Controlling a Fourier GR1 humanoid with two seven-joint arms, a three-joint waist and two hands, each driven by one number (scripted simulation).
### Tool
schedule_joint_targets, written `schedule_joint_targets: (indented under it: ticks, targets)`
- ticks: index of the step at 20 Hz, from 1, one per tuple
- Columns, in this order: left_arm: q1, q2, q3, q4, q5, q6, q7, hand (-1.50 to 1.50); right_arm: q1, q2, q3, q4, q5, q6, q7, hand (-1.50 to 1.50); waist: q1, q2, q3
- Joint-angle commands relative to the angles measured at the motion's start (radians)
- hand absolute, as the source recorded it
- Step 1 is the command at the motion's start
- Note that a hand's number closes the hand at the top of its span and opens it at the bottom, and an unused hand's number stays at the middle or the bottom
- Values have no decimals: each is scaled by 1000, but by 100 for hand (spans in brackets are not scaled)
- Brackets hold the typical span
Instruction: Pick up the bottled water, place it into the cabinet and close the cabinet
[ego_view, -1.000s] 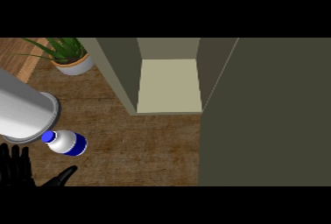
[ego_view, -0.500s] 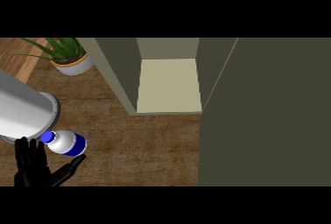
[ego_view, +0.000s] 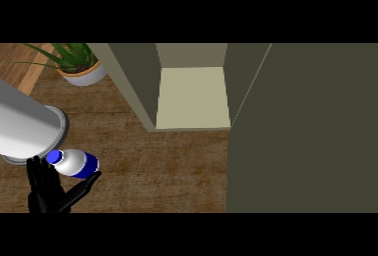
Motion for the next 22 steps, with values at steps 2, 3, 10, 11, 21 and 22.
schedule_joint_targets:
  ticks: [2,3,10,11,21,22]
  targets:
    - [-73,40,39,152,8,-34,-48,-150,80,-11,-54,-199,-101,8,46,-150,2,1,0]
    - [-108,32,57,208,12,-34,-96,-150,31,0,-37,-139,-59,13,18,-150,4,1,0]
    - [-160,33,91,360,76,-220,-210,-150,53,4,-44,-165,-77,15,34,-150,4,2,-1]
    - [-198,19,71,332,75,-200,-176,-150,32,16,-22,-151,-36,3,42,-150,7,2,0]
    - [-302,98,131,498,134,-349,-229,150,53,-37,-153,-123,-141,67,-8,-150,9,3,1]
    - [-289,94,124,506,131,-362,-235,150,87,2,-132,-111,-98,85,-51,-150,4,0,1]
